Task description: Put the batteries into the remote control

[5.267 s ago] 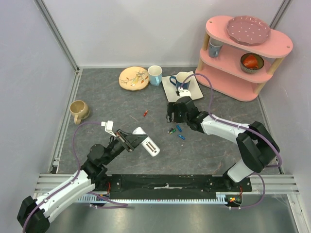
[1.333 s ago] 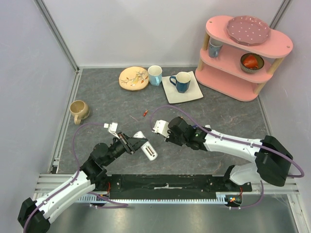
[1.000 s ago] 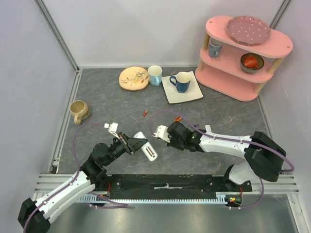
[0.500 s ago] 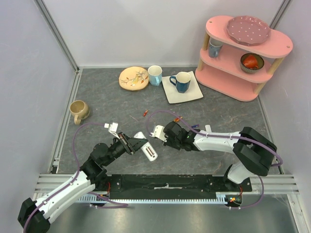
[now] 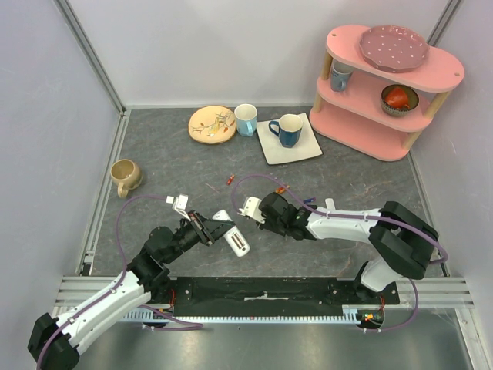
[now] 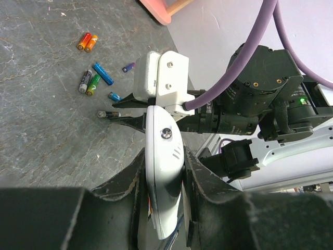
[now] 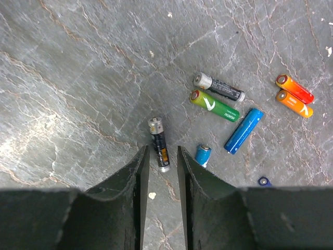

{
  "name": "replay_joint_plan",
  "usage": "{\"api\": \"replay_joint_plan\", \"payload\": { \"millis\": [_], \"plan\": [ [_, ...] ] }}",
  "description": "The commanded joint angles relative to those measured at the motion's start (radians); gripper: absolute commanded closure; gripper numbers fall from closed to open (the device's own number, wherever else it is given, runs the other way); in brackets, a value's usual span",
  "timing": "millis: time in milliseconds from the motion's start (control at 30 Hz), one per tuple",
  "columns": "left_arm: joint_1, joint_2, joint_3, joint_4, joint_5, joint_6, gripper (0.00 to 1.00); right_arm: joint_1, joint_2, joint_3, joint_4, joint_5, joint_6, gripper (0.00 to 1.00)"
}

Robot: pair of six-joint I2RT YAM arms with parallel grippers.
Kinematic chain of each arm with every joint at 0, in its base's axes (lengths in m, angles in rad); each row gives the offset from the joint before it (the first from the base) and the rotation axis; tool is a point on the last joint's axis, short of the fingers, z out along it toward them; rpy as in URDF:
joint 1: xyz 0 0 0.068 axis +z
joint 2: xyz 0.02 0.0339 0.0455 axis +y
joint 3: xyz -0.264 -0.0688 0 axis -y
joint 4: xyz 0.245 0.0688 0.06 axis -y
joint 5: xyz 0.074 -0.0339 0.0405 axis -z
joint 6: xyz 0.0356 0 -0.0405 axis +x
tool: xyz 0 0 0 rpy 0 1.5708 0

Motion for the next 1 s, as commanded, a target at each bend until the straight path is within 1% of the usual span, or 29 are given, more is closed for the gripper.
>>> {"api": "replay_joint_plan", "payload": {
  "millis": [0, 100, 133, 200, 233, 267, 300, 333, 367, 433, 467, 500, 533, 567, 600, 633, 667, 700, 733, 800, 833, 900, 967],
  "plan": [
    [0.003, -0.003, -0.064, 0.017, 0.0, 0.03, 0.98, -0.003, -0.049, 0.019, -0.017, 0.028, 0.011, 0.64],
    [0.003, -0.009, -0.064, 0.012, -0.001, 0.028, 0.98, -0.002, -0.085, 0.036, -0.042, 0.028, 0.026, 0.6],
    [0.003, -0.012, -0.063, 0.011, -0.001, 0.028, 0.98, -0.002, -0.111, 0.041, -0.054, 0.028, 0.031, 0.57],
    [0.003, -0.015, -0.063, 0.002, -0.001, 0.028, 0.98, 0.0, -0.144, 0.056, -0.068, 0.031, 0.057, 0.56],
    [0.003, -0.023, -0.064, -0.009, -0.004, 0.025, 0.98, 0.0, -0.202, 0.059, -0.072, 0.063, 0.084, 0.55],
    [0.003, -0.028, -0.063, -0.012, -0.004, 0.027, 0.98, 0.0, -0.223, 0.062, -0.071, 0.09, 0.101, 0.55],
    [0.003, -0.034, -0.063, -0.017, -0.008, 0.027, 0.98, -0.002, -0.249, 0.064, -0.066, 0.135, 0.165, 0.55],
    [0.003, -0.035, -0.064, -0.02, -0.015, 0.025, 0.98, 0.0, -0.259, 0.077, -0.065, 0.226, 0.21, 0.55],
    [0.003, -0.038, -0.064, -0.02, -0.017, 0.022, 0.98, 0.0, -0.267, 0.085, -0.065, 0.274, 0.283, 0.55],
    [0.003, -0.043, -0.061, -0.023, -0.024, 0.024, 0.98, -0.011, -0.295, 0.102, -0.069, 0.311, 0.516, 0.6],
    [0.003, -0.043, -0.063, -0.026, -0.026, 0.021, 0.98, -0.014, -0.304, 0.104, -0.071, 0.301, 0.593, 0.62],
    [0.003, -0.043, -0.063, -0.028, -0.029, 0.022, 0.98, -0.02, -0.319, 0.105, -0.063, 0.237, 0.645, 0.66],
    [0.003, -0.046, -0.064, -0.028, -0.032, 0.021, 0.98, -0.026, -0.318, 0.107, -0.044, 0.147, 0.679, 0.65],
    [0.003, -0.051, -0.064, -0.031, -0.034, 0.018, 0.98, -0.026, -0.316, 0.105, -0.025, 0.062, 0.701, 0.62],
    [0.003, -0.054, -0.066, -0.038, -0.037, 0.015, 0.98, -0.026, -0.304, 0.104, -0.005, 0.057, 0.75, 0.47],
    [0.003, -0.06, -0.064, -0.04, -0.037, 0.01, 0.98, -0.025, -0.296, 0.093, -0.006, 0.071, 0.852, 0.35],
    [0.003, -0.063, -0.066, -0.043, -0.035, 0.009, 0.98, -0.025, -0.281, 0.088, -0.005, 0.092, 0.9, 0.18],
    [0.003, -0.063, -0.064, -0.046, -0.035, 0.007, 0.98, -0.022, -0.272, 0.085, -0.019, 0.112, 0.943, 0.14],
    [0.003, -0.067, -0.063, -0.051, -0.034, 0.005, 0.98, -0.015, -0.261, 0.084, -0.039, 0.136, 1.041, 0.13],
    [0.003, -0.074, -0.061, -0.069, -0.032, 0.005, 0.98, -0.006, -0.215, 0.091, -0.119, 0.23, 1.115, 0.12],
    [0.003, -0.074, -0.061, -0.072, -0.031, 0.005, 0.98, 0.009, -0.197, 0.106, -0.153, 0.274, 1.196, 0.13],
    [0.003, -0.077, -0.06, -0.084, -0.034, 0.002, 0.98, 0.02, -0.154, 0.11, -0.198, 0.325, 1.246, 0.18],
    [0.003, -0.071, -0.061, -0.084, -0.038, -0.001, 0.98, 0.044, -0.134, 0.102, -0.203, 0.353, 1.308, 0.23]
  ]
}}
